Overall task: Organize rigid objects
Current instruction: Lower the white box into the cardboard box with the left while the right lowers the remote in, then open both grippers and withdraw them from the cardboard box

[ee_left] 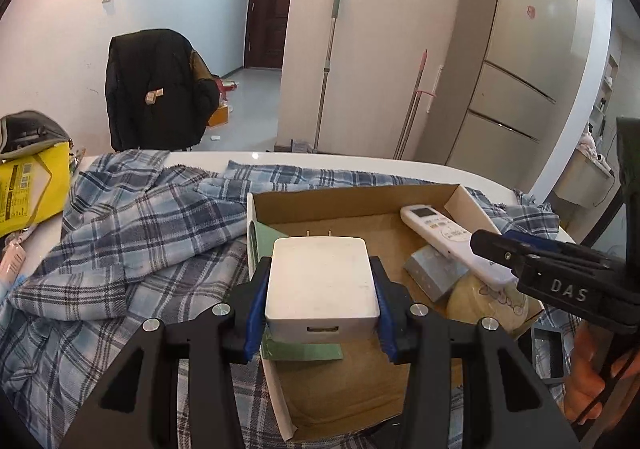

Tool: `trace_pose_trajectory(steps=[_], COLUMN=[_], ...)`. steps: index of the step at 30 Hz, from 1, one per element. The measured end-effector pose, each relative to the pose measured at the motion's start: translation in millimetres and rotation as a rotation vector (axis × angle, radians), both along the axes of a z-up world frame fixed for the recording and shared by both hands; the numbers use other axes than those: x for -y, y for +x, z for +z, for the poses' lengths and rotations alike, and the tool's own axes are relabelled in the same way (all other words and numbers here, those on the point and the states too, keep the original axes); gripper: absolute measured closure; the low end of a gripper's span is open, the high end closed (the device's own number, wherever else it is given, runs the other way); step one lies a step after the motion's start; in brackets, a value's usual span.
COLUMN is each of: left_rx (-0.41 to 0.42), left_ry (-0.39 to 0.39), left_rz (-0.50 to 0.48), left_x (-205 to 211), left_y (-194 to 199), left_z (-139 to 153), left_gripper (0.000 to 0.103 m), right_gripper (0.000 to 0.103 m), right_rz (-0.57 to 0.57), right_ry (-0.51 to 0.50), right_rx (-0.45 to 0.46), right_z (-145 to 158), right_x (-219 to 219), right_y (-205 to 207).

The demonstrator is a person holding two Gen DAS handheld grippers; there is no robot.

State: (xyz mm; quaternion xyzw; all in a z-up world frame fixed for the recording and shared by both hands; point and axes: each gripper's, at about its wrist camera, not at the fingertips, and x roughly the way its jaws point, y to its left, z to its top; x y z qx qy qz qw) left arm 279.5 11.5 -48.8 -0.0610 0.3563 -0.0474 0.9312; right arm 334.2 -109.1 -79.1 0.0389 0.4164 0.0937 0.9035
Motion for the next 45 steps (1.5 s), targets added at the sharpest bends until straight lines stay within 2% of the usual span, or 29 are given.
trace_pose_trajectory(steps=[12,15,20,22,24,26,28,30,31,32,35,39,45], left_rx=[-0.039,-0.014,0.064,0.108,0.156,0.196,0.228,0.266,0.296,0.328,0.39,0.43,0.458], left_ry=[0.038,0.058,0.067,0.01,-0.059,-0.075,-0.066,-0.097,-0.11,-0.102,-0.037,-0.013,-0.018], left_rz=[-0.022,-0.022,0.009,0.057,0.047,0.03,0.05,0.074,0.067,0.056,0.029,-0.042,-0.075], left_x=[13,17,14,4,-4,-6,-6,-10,-11,-9,1,11,20], left_y=[5,2,-6,-17,-31,-43,-55,-70,-79,-89,-118,-159,-208], left_z=[-16,-15,9,30,53,76,95,111,119,127,143,153,137], left_gripper=[0.054,0.039,0.039,0.039,0.039,0.039,0.032,0.032,0.032,0.032,0.032,0.032,0.029], right_gripper=[0.045,0.044,0.043,0.043,0.039,0.036,0.033,0.024,0.015,0.013,0.012,0.011,0.011], right_rz=[-0.031,-0.04,-0.042,-0.041,-0.035,-0.035,-0.032,-0.034,-0.037,-0.039,-0.023,0.013,0.028], right_ry=[0.01,0.008,0.017,0.033,0.041,0.036,0.025,0.027,0.033,0.042,0.043,0.016,0.024], right_rx=[-0.015,-0.023,0.004,0.064,0.133,0.209,0.264,0.304,0.323,0.343,0.4,0.438,0.39], right_z=[0,1,22,46,73,99,119,135,141,145,156,156,132], right_x=[8,8,9,14,18,21,24,28,30,33,38,42,58], right_y=[1,1,-9,-22,-40,-61,-80,-98,-107,-117,-147,-180,-212])
